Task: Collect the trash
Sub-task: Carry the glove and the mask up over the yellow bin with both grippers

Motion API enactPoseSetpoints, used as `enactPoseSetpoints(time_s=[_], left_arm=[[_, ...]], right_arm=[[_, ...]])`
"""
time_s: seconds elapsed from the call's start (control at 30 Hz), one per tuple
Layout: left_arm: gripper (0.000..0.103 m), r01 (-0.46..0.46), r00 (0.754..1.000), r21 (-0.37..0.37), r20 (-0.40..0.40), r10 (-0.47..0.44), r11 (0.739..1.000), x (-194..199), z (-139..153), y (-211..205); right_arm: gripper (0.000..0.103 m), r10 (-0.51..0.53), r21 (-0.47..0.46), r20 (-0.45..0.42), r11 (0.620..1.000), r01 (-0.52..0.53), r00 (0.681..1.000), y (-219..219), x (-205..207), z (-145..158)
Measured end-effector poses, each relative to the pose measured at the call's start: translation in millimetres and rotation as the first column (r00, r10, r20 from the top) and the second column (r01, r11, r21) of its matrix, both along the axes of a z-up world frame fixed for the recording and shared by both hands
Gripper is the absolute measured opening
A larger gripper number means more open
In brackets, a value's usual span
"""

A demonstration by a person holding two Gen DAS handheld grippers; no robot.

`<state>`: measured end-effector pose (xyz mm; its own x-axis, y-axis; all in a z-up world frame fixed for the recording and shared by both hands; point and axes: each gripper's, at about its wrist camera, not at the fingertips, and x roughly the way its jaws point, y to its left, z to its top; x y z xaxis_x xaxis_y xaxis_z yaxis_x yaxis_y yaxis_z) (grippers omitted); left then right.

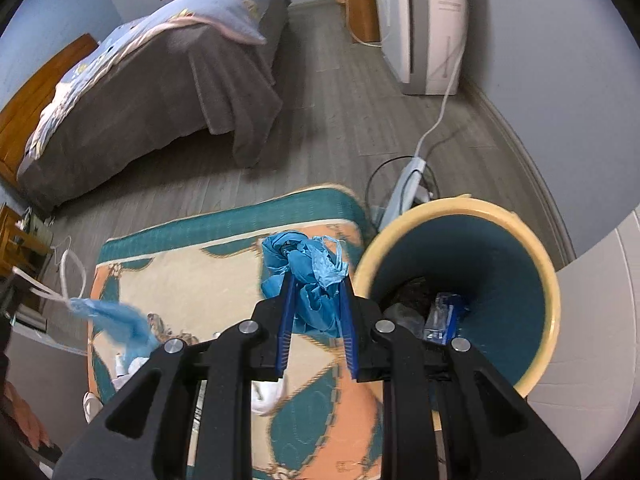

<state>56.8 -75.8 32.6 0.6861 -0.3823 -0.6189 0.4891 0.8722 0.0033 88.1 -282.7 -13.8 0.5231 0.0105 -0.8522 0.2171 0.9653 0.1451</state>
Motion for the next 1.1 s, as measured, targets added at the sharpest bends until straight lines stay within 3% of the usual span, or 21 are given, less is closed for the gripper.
enactPoseSetpoints(time_s=[0.33,0.57,0.83,0.97,1.1], left_arm=[[0.006,0.069,0.997,0.058,-0.036,-0.067,0.996,-10,-23,-46],[0.006,0.066,0.996,0.075,-0.058,-0.062,0.995,-15,-27,-62],[0.006,0.068,0.995,-0.001,-0.079,-0.067,0.998,-7,-17,-99],[0.006,0.091,0.992,0.025,-0.095,-0.088,0.996,-5,-23,-128],[0.010,0.055,0.989,0.100,-0.145,-0.040,0.994,10,-56,-134]], right_arm=[[0.021,-0.106,-0.024,-0.013,0.994,0.106,0.994,-56,-17,-8],[0.021,-0.169,-0.025,-0.067,0.986,0.168,0.983,-83,-18,-28],[0.021,-0.221,-0.004,-0.098,0.975,0.222,0.970,-101,-22,-43],[0.021,-0.244,0.012,-0.114,0.969,0.247,0.963,-111,-25,-49],[0.021,-0.245,0.034,-0.119,0.968,0.250,0.962,-115,-28,-52]])
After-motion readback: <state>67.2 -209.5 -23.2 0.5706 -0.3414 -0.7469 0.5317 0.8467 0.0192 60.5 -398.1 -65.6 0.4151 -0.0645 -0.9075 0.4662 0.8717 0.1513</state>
